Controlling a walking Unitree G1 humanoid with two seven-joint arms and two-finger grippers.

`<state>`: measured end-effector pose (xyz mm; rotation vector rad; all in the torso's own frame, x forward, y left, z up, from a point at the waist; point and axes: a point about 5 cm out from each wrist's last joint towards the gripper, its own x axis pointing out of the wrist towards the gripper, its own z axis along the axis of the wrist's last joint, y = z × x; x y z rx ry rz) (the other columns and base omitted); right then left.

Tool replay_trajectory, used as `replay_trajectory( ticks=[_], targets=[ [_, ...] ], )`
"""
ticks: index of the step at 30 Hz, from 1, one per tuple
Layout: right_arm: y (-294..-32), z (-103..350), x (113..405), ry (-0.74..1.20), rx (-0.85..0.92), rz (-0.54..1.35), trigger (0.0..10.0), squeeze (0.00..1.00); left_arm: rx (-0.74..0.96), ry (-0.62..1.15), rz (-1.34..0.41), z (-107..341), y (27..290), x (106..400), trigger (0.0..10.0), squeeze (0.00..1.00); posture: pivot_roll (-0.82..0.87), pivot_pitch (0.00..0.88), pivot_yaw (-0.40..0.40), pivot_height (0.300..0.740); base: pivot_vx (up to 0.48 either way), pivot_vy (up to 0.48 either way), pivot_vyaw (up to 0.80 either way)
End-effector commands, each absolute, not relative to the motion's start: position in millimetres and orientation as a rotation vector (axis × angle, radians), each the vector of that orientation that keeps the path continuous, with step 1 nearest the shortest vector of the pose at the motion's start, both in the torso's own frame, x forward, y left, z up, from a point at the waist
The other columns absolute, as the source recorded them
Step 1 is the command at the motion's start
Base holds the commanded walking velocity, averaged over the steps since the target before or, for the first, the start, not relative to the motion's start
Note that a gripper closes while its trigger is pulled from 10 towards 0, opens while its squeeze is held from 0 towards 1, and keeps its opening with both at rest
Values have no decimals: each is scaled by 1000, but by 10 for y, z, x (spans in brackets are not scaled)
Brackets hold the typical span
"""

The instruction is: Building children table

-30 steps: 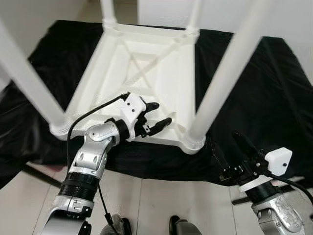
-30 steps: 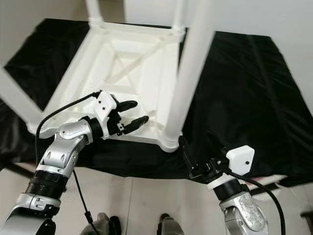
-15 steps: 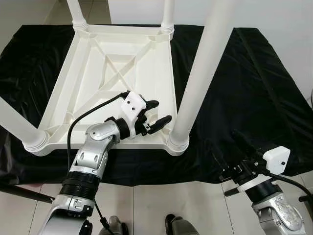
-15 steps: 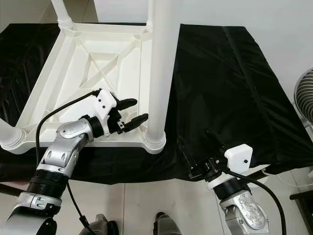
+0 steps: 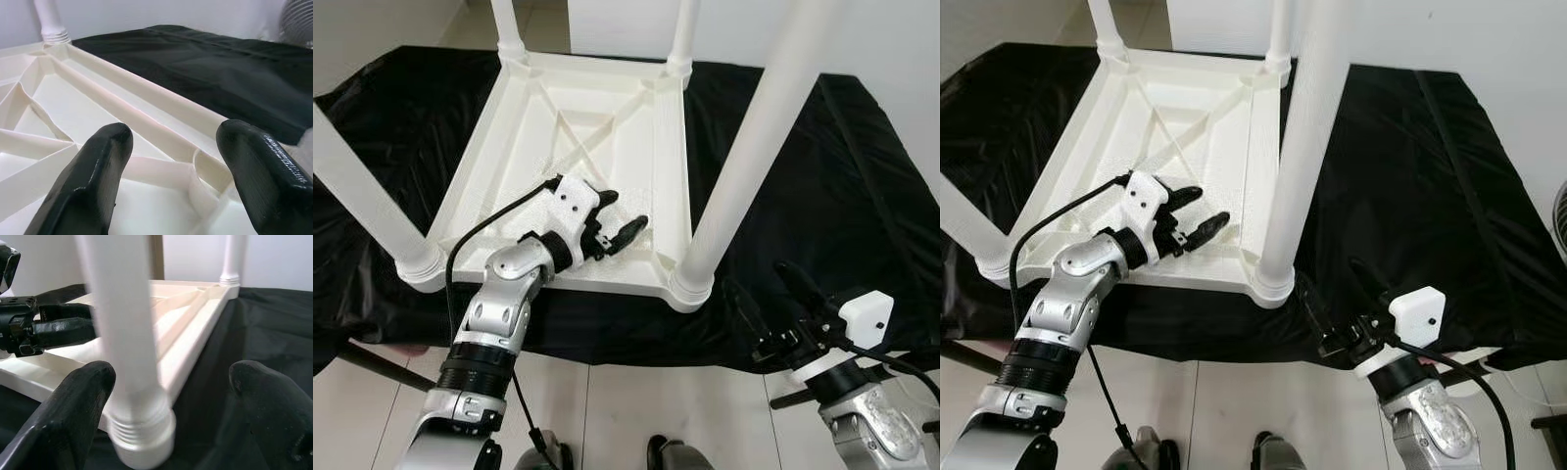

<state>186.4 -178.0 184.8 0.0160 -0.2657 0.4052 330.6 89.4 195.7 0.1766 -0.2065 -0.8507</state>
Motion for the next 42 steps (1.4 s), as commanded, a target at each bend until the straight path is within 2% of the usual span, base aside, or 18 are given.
replay_trajectory(
  ticks=[1,8,29,42],
  targets=[
    [-1765,1860,1846,-262,5,420,10000,0,177,-179,-847,1902,907,3296,10000,0,-35,182,0,740,0,337,0],
    [-1757,1851,1847,-260,5,423,10000,0,181,-181,-846,1893,903,3280,10000,0,-33,183,1,740,0,324,0],
    [-1737,1846,1881,-269,7,431,10000,0,264,-223,-889,1900,842,3215,10000,0,-24,173,7,740,0,0,0],
    [-1723,1837,1891,-270,8,435,10000,0,271,-227,-891,1903,840,3203,10000,0,-17,173,9,740,0,-392,0]
  ],
)
